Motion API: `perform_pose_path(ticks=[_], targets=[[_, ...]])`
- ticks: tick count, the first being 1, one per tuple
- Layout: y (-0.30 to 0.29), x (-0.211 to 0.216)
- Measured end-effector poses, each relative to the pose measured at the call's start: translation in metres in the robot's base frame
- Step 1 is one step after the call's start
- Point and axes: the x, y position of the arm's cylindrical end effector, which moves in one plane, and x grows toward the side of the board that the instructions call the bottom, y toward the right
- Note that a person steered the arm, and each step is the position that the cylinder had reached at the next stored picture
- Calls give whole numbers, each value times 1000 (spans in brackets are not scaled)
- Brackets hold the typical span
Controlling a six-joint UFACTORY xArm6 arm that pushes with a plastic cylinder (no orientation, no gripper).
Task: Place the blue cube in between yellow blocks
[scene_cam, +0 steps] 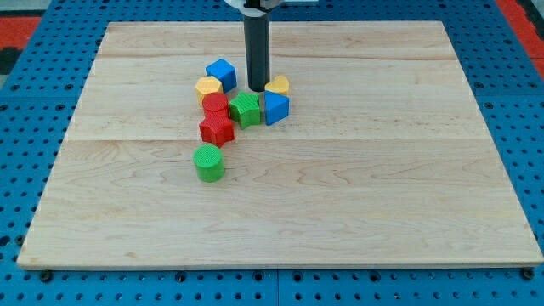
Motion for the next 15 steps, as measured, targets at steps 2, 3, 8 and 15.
perform_pose_path(ticks=[2, 3, 8, 15], targets=[[87, -91], [-1, -120], [-60, -19], [-128, -31]])
